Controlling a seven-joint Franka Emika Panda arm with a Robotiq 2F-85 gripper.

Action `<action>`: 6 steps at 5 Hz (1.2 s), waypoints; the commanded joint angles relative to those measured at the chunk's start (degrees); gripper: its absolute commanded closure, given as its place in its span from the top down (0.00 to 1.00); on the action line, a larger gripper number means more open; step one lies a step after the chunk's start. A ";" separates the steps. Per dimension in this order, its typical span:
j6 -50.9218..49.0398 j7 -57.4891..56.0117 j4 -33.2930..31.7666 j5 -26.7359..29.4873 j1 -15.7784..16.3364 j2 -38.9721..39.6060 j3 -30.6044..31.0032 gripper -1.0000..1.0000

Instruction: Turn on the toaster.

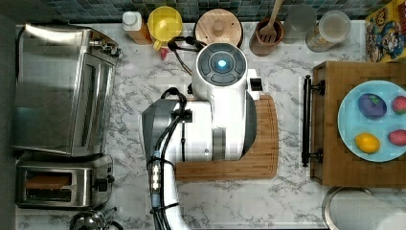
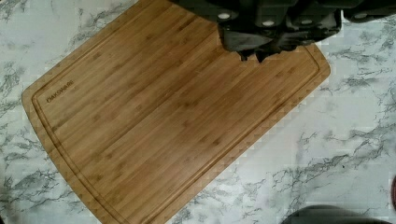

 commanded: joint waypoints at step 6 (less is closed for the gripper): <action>12.49 -11.66 -13.65 6.91 7.47 -7.20 9.12 0.00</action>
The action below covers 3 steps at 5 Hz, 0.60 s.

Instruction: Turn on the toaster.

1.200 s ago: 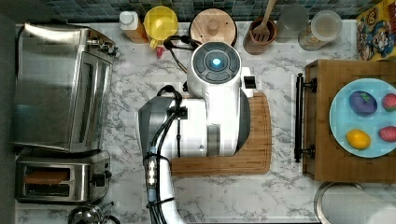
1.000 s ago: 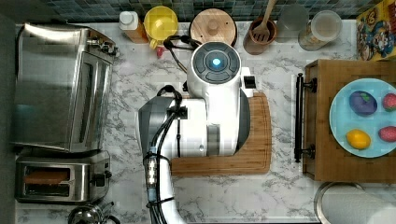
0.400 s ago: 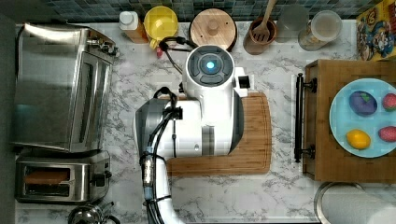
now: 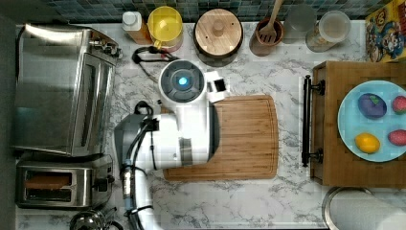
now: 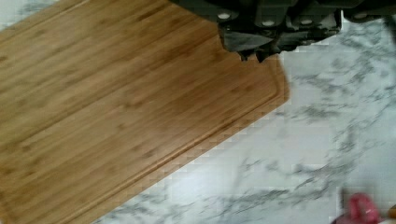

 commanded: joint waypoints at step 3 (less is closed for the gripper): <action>-1.16 -8.19 -15.30 8.81 6.54 -16.18 10.61 0.00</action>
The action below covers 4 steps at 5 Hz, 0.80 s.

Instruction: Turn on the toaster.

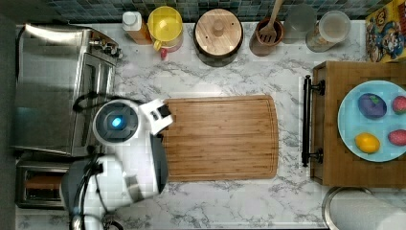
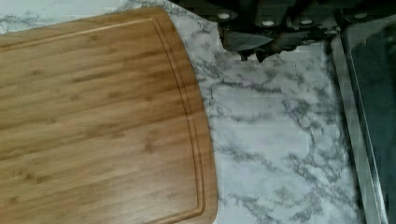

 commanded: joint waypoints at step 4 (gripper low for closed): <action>-0.54 -5.69 -10.72 9.17 8.57 -9.87 6.05 0.00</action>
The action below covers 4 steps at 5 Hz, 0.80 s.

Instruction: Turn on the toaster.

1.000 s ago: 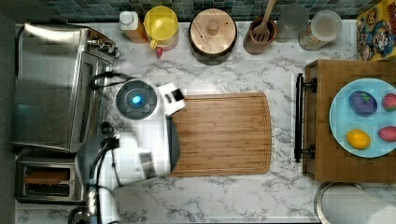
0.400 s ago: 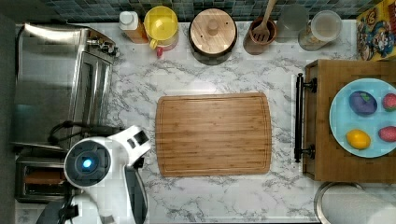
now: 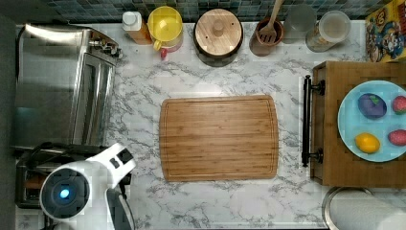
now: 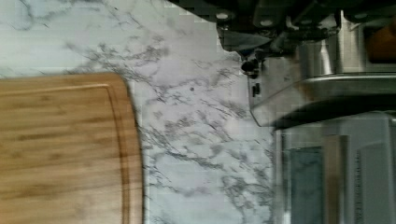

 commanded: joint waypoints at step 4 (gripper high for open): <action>8.81 -11.97 -8.66 8.41 4.25 3.41 2.12 0.00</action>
